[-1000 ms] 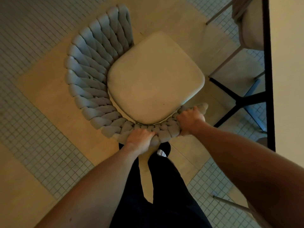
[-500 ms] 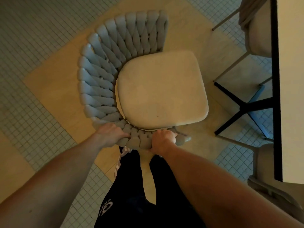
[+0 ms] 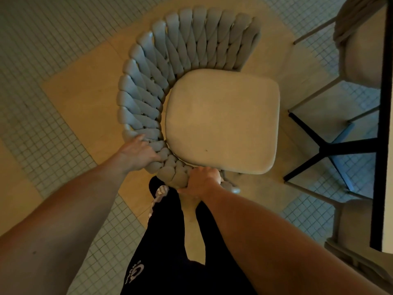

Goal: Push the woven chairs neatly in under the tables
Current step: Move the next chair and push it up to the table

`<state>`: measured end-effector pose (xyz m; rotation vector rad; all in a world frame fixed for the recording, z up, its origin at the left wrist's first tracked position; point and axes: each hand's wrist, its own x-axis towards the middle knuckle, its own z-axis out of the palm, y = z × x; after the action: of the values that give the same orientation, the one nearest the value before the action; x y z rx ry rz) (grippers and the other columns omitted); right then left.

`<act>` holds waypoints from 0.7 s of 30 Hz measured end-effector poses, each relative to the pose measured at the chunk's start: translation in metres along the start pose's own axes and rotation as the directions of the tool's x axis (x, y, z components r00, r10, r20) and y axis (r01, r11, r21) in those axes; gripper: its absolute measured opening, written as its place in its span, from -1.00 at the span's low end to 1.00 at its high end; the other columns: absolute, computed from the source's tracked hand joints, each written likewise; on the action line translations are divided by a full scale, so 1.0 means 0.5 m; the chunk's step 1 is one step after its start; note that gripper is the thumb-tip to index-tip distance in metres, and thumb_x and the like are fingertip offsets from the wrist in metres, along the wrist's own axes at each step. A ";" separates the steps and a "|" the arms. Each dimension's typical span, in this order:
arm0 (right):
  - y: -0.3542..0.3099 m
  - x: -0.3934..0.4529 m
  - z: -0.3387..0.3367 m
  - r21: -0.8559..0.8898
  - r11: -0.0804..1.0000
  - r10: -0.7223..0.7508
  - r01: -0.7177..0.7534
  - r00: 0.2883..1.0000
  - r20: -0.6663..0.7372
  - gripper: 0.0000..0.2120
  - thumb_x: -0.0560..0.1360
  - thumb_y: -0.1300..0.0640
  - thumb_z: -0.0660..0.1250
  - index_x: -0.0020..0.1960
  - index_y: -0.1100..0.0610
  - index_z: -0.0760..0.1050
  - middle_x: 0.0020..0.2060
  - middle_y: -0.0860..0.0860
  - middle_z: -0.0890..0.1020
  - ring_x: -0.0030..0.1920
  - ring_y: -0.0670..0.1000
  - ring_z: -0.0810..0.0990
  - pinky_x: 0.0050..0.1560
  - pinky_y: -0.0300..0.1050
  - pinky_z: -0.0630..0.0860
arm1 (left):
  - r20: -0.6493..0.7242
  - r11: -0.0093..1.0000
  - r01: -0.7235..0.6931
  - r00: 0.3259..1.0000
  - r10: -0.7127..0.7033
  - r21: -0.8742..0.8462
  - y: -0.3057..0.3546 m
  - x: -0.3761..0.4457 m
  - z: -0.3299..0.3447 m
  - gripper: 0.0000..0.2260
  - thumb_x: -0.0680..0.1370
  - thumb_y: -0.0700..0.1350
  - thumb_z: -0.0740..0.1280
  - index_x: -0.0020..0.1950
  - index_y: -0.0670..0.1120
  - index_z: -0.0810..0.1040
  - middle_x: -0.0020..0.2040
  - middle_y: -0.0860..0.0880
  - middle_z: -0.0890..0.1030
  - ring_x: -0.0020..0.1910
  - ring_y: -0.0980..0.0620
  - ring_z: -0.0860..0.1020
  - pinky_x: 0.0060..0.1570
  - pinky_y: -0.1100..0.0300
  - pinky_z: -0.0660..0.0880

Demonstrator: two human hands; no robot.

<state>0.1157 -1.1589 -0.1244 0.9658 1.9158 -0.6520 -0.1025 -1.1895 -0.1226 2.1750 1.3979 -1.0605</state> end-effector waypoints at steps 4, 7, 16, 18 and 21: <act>0.002 -0.012 -0.004 0.027 1.000 0.014 -0.014 1.000 -0.005 -0.25 0.44 -0.49 0.30 0.32 0.10 0.49 0.20 0.07 0.59 0.22 0.17 0.59 0.22 0.19 0.57 | 0.025 0.999 0.041 0.999 -0.041 -0.029 0.006 -0.003 -0.005 -0.65 0.63 -0.19 0.26 0.33 0.17 0.50 0.10 0.10 0.64 0.21 -0.02 0.52 0.43 -0.09 0.13; 0.009 -0.020 -0.007 0.047 0.999 0.007 -0.007 1.000 -0.007 -0.28 0.44 -0.45 0.34 0.34 0.08 0.48 0.24 0.06 0.59 0.25 0.17 0.58 0.25 0.16 0.55 | 0.026 0.995 0.098 0.995 -0.097 -0.034 0.018 -0.010 -0.012 -0.76 0.59 -0.19 0.30 0.17 0.11 0.54 0.02 0.08 0.63 0.17 -0.01 0.51 0.39 -0.06 0.12; -0.014 -0.048 -0.035 0.071 0.997 -0.009 0.014 0.997 -0.075 -0.22 0.43 -0.42 0.37 0.45 0.06 0.34 0.35 0.12 0.50 0.35 0.20 0.46 0.22 0.12 0.49 | -0.062 0.972 0.101 0.991 -0.117 -0.213 0.012 -0.045 0.013 -0.60 0.47 0.16 0.41 0.26 0.06 0.51 0.16 0.05 0.54 0.32 -0.06 0.38 0.48 -0.17 -0.02; -0.038 -0.060 -0.047 0.096 0.995 -0.018 0.026 0.996 -0.083 -0.22 0.45 -0.40 0.37 0.46 0.06 0.32 0.37 0.12 0.48 0.38 0.21 0.42 0.22 0.14 0.47 | -0.136 0.956 0.076 0.984 -0.118 -0.284 0.001 -0.066 0.017 -0.49 0.46 0.29 0.37 0.31 0.06 0.49 0.22 0.03 0.52 0.34 -0.07 0.33 0.45 -0.09 0.06; -0.081 -0.072 -0.065 0.102 0.994 -0.024 0.034 0.995 -0.093 -0.17 0.46 -0.41 0.36 0.52 0.07 0.27 0.42 0.13 0.43 0.44 0.23 0.36 0.28 0.19 0.45 | -0.196 0.929 0.083 0.967 -0.163 -0.362 -0.016 -0.106 0.010 -0.33 0.49 0.37 0.30 0.49 0.03 0.37 0.44 -0.07 0.40 0.48 -0.12 0.21 0.47 -0.07 0.06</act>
<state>0.0786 -1.1710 -0.0744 1.0505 1.9955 -0.7419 -0.1239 -1.2222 -0.0858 2.0064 1.6953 -0.5571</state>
